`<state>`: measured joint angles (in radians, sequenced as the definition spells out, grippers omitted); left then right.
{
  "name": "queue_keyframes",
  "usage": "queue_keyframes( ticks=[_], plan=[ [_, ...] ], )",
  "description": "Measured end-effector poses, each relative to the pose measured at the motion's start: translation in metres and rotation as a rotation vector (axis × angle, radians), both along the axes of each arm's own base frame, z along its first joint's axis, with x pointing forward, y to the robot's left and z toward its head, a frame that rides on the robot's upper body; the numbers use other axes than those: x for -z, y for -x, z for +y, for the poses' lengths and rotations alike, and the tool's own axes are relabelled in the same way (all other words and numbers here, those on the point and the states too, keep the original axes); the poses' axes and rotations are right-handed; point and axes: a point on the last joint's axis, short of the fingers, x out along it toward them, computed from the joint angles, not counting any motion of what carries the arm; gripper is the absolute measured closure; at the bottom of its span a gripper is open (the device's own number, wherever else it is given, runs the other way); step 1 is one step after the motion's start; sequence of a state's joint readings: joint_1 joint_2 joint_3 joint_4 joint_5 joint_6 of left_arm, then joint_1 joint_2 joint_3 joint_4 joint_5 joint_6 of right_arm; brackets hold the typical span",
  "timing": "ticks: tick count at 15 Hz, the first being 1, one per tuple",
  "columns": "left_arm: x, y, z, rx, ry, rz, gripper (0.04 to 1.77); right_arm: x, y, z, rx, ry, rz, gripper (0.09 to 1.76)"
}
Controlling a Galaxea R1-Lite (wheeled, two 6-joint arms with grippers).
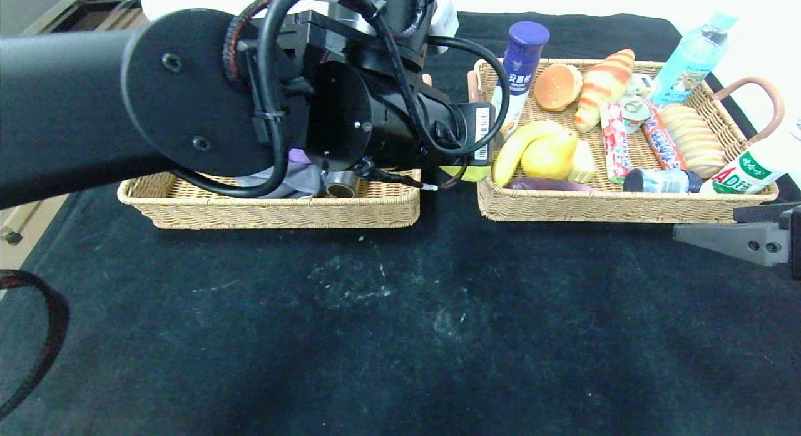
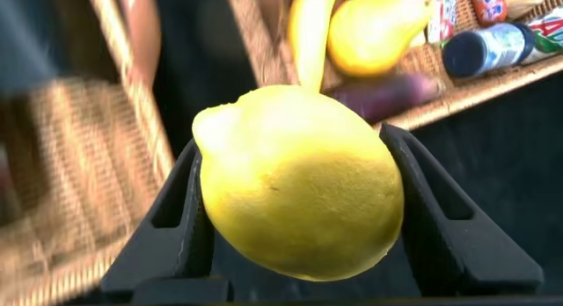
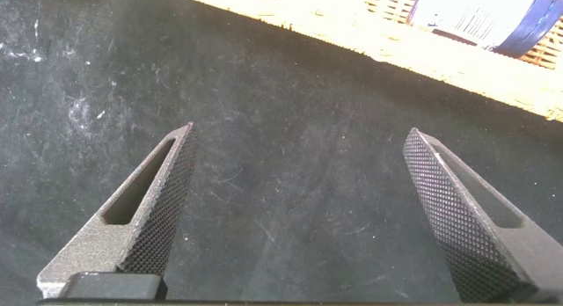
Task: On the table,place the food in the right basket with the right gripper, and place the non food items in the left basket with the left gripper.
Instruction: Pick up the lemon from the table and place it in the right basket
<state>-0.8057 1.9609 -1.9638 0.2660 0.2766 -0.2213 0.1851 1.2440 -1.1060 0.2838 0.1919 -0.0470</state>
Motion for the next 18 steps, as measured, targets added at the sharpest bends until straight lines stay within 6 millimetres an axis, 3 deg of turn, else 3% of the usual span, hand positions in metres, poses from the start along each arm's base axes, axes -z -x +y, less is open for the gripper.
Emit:
queue_keyframes(
  ticks=[11,18],
  plan=[
    [-0.004,-0.021,-0.014,0.194,0.036,-0.231,0.62,-0.007,0.008,-0.001,-0.011,-0.021,-0.053,0.14],
    [0.011,-0.037,-0.025,0.251,0.004,-0.294,0.62,-0.015,0.022,-0.003,-0.037,-0.039,-0.097,0.14]
  ],
)
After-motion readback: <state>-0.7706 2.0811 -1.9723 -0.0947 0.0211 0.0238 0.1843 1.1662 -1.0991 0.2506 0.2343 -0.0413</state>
